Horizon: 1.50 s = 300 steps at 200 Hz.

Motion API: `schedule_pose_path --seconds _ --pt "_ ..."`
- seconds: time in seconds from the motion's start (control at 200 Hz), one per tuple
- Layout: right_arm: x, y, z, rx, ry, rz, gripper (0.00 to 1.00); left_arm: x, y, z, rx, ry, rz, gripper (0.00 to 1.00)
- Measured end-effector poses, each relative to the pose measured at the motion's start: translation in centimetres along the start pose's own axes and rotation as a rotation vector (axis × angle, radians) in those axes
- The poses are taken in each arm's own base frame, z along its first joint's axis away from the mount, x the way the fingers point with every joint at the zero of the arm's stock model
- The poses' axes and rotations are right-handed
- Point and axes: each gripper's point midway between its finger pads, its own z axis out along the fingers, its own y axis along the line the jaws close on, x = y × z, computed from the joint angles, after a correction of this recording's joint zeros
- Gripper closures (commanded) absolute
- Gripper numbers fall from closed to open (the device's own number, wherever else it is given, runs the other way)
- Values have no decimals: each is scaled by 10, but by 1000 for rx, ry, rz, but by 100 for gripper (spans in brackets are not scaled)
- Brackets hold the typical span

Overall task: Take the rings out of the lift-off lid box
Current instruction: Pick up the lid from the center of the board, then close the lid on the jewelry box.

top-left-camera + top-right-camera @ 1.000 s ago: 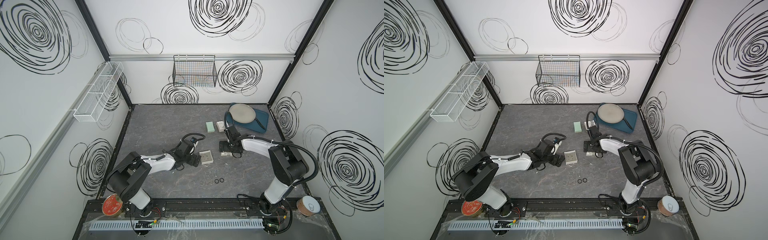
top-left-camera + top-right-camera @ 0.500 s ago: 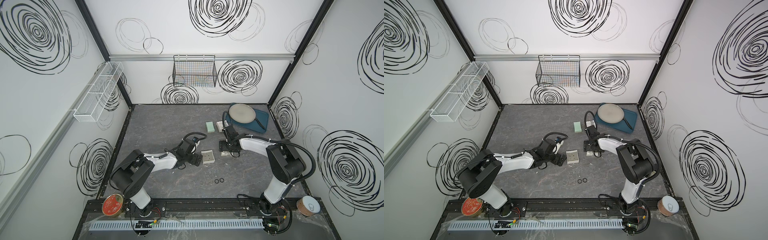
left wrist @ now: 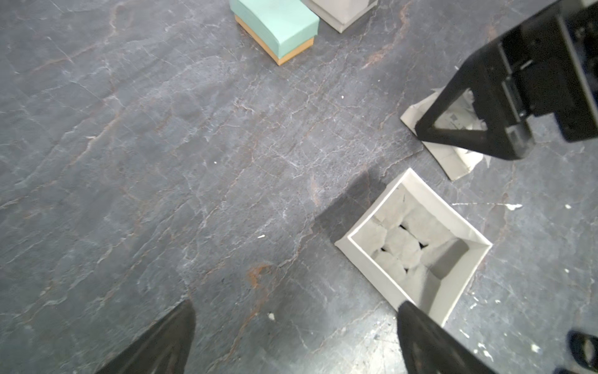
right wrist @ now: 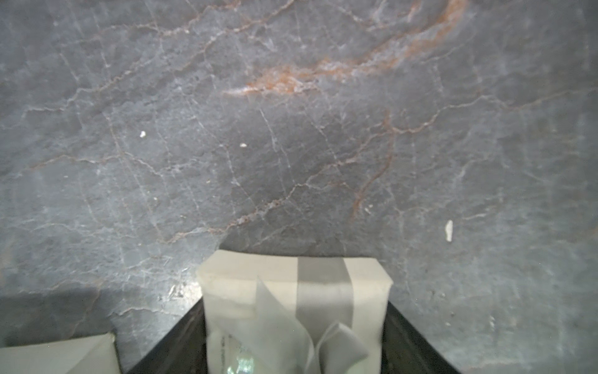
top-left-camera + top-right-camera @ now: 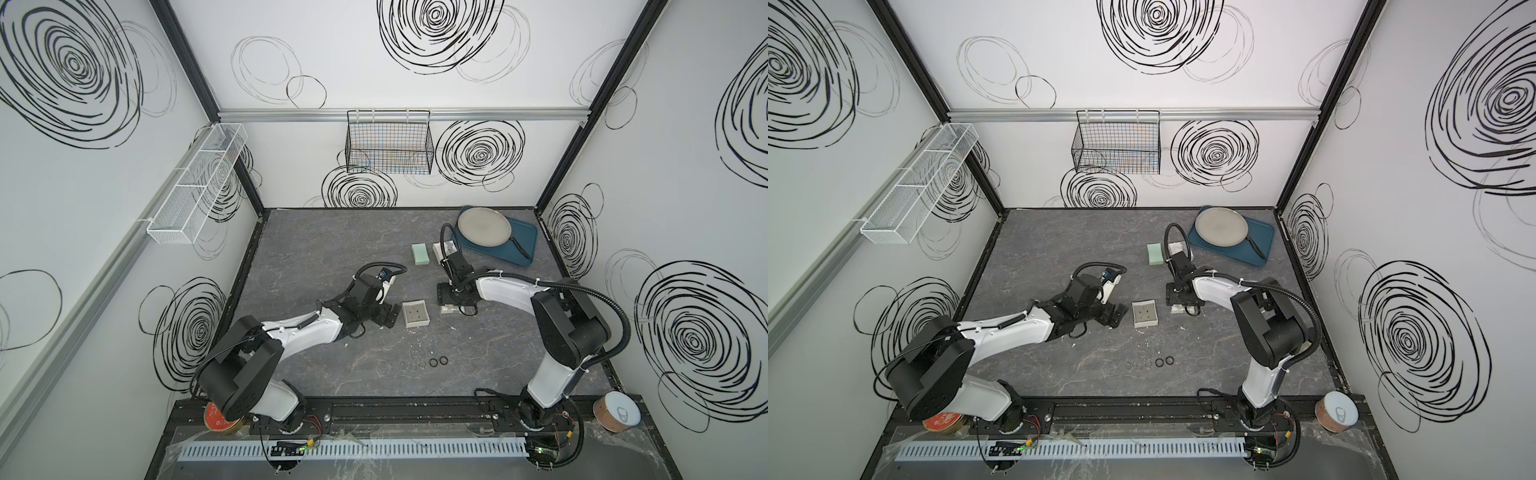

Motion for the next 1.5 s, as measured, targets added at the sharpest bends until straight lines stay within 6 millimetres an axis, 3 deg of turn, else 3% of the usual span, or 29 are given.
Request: schedule_pose_path --seconds 0.32,0.535,0.686,0.941,1.501 --pt "2 20 -25 -17 10 -54 24 2 2 -32 9 -94 70 0" --pt "6 56 -62 -86 -12 -101 24 6 -21 -54 98 -210 171 0" --pt "12 80 -72 -133 -6 -121 24 6 -39 -67 176 -280 232 0" --pt "21 103 -60 -153 43 -136 24 3 -51 -77 228 -341 276 0" --pt "28 119 -46 -138 69 -134 23 3 -55 -77 247 -346 291 0"
